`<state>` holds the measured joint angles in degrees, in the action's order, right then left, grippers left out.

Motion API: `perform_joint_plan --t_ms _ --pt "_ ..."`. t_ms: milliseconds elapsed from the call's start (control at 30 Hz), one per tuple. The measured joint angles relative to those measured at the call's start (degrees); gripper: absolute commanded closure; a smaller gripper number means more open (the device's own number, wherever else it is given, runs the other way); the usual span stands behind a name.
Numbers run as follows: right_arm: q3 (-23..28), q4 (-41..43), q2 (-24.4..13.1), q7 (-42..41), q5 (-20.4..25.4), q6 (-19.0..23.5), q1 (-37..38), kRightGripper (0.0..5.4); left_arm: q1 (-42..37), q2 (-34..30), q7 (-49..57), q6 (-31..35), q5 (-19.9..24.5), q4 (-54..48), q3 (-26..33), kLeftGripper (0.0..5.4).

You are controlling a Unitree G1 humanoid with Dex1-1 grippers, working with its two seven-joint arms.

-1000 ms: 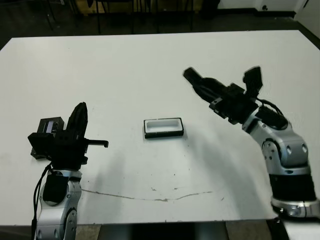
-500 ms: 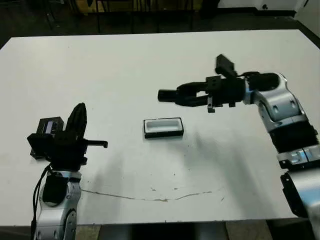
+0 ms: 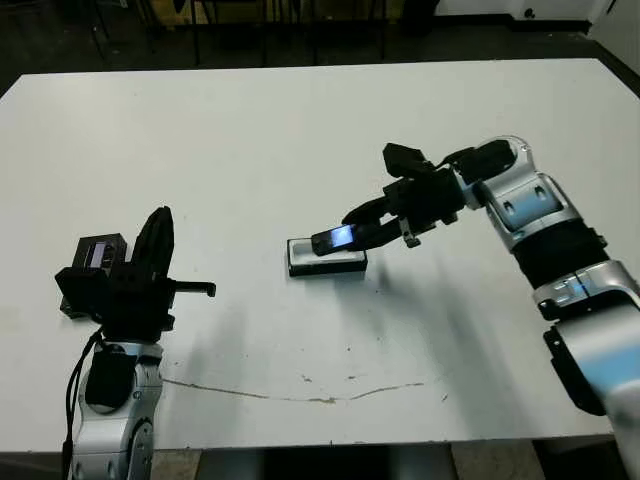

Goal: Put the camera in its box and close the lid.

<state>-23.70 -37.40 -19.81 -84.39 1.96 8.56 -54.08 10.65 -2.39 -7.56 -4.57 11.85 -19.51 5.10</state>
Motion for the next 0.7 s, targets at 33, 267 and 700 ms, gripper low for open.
perform_joint_plan --t_ms 33,267,700 --pt "-0.01 -0.28 0.10 0.02 -0.29 0.00 -0.02 4.57 0.01 0.00 -0.03 -0.03 0.07 0.02 0.01 5.40" --pt "0.34 -2.63 1.40 0.69 -0.85 -0.09 -0.12 4.57 0.08 0.02 -0.04 -0.08 0.13 0.21 -0.01 5.40" --pt "2.69 -4.26 1.94 3.51 -1.76 -2.05 -0.21 4.57 0.26 0.02 -0.02 -0.28 -0.04 0.30 -0.03 5.40"
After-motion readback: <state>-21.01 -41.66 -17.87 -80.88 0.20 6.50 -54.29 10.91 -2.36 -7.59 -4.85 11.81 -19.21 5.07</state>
